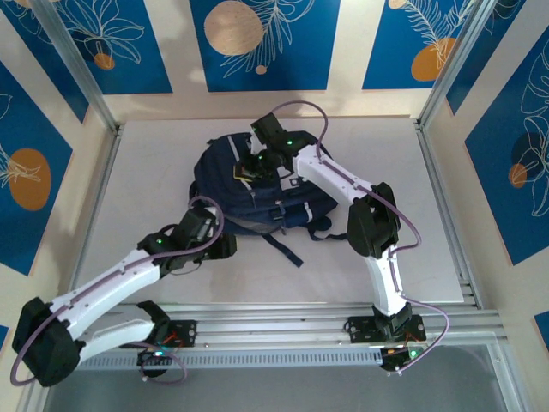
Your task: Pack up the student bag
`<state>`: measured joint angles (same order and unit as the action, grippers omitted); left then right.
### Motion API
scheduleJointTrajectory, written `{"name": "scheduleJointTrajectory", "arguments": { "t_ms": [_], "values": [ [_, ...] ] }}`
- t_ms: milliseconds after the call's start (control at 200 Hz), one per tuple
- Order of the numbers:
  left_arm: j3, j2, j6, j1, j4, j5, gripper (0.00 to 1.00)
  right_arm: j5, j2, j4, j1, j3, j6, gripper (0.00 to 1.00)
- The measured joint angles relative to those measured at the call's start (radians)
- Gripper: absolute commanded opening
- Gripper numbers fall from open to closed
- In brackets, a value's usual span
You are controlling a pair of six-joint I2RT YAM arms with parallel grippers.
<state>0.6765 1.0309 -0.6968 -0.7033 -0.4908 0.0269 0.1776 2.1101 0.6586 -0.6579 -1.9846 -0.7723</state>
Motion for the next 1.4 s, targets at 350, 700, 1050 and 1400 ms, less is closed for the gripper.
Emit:
{"name": "scheduleJointTrajectory", "arguments": {
  "t_ms": [350, 700, 1050, 1400],
  "values": [
    [0.027, 0.222, 0.055, -0.155, 0.222, 0.095, 0.65, -0.109, 0.032, 0.05, 0.002, -0.107, -0.204, 0.0],
    [0.095, 0.489, 0.108, -0.247, 0.445, 0.254, 0.61, -0.099, 0.054, 0.088, 0.016, -0.153, -0.291, 0.0],
    [0.2, 0.682, 0.118, -0.286, 0.518, 0.381, 0.54, -0.032, 0.054, 0.038, 0.04, -0.106, -0.339, 0.0],
    [0.217, 0.774, 0.129, -0.286, 0.554, 0.479, 0.27, 0.018, 0.047, -0.053, 0.045, -0.011, -0.365, 0.0]
  ]
}}
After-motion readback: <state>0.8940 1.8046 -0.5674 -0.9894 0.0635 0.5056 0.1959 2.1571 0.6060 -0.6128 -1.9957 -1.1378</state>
